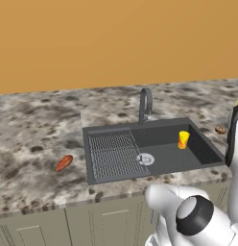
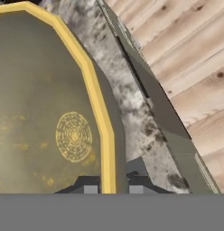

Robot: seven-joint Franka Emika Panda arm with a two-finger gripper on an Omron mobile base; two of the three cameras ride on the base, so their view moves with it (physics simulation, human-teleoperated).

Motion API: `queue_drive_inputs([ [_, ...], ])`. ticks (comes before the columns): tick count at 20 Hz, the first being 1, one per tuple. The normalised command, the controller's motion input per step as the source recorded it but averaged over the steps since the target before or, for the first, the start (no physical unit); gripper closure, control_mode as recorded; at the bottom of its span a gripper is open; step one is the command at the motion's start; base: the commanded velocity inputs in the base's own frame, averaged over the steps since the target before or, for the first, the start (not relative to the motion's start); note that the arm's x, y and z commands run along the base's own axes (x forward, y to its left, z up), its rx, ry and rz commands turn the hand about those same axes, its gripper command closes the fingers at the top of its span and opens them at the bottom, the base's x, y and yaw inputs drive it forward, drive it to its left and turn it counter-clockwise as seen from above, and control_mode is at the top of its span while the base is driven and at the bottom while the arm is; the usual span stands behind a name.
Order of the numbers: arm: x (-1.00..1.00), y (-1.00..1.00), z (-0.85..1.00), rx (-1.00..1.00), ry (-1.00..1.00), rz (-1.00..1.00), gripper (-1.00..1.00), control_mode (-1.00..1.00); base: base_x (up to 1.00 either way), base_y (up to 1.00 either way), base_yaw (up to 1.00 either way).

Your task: Remove the sweet potato and mushroom from the sink. Then move the bowl and cup from the counter to the sink for washing.

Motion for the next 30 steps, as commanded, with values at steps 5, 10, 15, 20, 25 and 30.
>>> queue_drive_inputs([
  [5, -0.12, 0.32, 0.07, 0.00, 0.01, 0.22, 1.00, -1.00, 0.00, 0.00, 0.00],
  [10, -0.13, 0.23, 0.01, 0.02, 0.03, 0.19, 1.00, -1.00, 0.00, 0.00, 0.00],
  [15, -0.06, 0.26, 0.00, 0.05, 0.06, 0.15, 1.00, -1.00, 0.00, 0.00, 0.00],
  [20, -0.04, 0.31, 0.00, 0.00, 0.06, 0.14, 1.00, -1.00, 0.00, 0.00, 0.00],
  [25, -0.06, 0.26, 0.00, 0.01, 0.09, 0.12, 1.00, -1.00, 0.00, 0.00, 0.00],
  [30, -0.03, 0.34, 0.00, 0.01, 0.09, 0.10, 1.00, -1.00, 0.00, 0.00, 0.00],
])
